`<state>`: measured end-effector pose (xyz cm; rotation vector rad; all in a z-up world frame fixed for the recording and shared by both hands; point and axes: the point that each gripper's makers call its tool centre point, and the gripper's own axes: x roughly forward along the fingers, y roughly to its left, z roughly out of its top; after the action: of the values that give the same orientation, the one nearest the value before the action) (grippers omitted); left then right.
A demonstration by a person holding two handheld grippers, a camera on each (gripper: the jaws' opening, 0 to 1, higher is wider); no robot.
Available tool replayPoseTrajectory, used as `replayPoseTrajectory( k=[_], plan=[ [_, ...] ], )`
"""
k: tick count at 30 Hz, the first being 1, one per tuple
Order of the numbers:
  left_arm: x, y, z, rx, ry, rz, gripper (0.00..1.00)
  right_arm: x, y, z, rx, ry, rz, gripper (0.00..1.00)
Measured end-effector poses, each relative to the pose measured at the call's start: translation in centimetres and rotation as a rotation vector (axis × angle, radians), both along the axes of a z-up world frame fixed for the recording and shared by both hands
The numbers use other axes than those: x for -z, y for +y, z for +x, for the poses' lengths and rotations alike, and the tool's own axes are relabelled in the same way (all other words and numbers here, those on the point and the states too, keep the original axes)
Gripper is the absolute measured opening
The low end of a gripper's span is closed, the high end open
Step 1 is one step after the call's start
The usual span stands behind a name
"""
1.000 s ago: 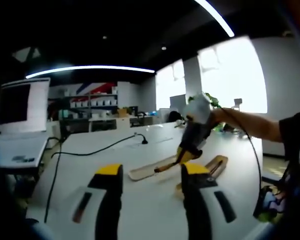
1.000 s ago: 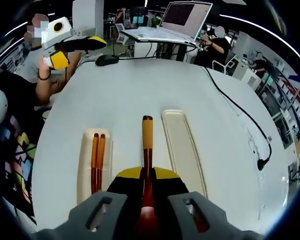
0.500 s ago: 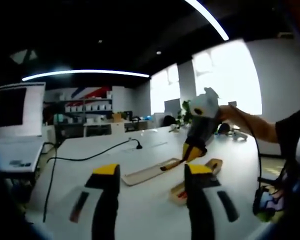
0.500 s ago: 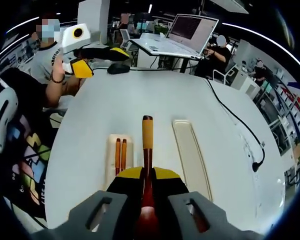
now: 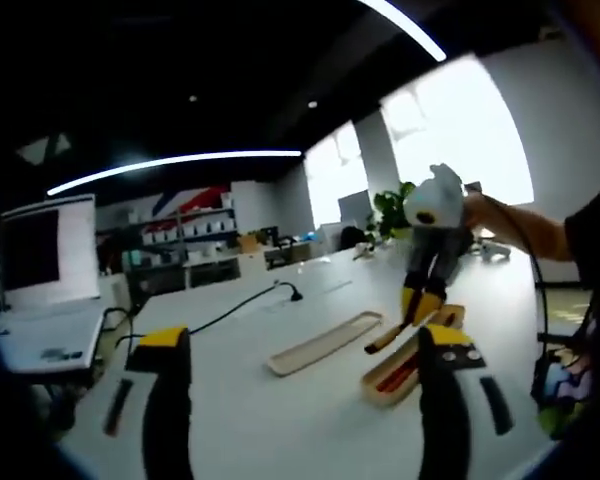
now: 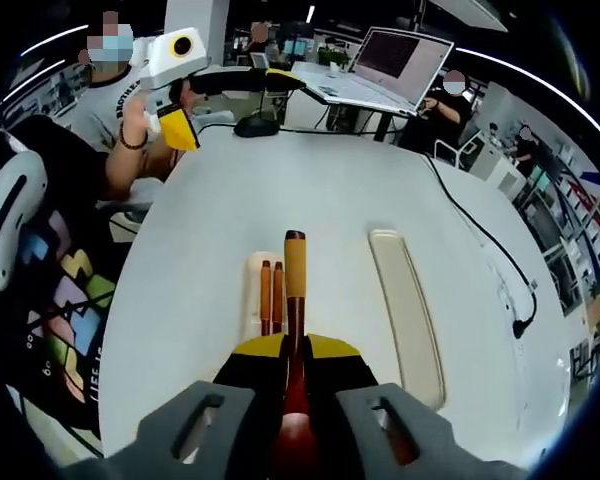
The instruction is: Arrange the utensils inside the cutlery case until each visible utensil rests in its matching compartment.
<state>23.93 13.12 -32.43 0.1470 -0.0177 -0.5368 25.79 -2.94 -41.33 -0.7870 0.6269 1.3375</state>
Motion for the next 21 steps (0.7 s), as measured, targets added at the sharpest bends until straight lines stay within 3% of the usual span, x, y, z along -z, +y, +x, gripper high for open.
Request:
replayPoseTrajectory(
  k=[21],
  plan=[
    [0.5, 0.9, 0.5, -0.030, 0.027, -0.008, 1.00, 3.1, 0.1, -1.2, -0.029, 0.069, -0.031, 0.05]
  ],
)
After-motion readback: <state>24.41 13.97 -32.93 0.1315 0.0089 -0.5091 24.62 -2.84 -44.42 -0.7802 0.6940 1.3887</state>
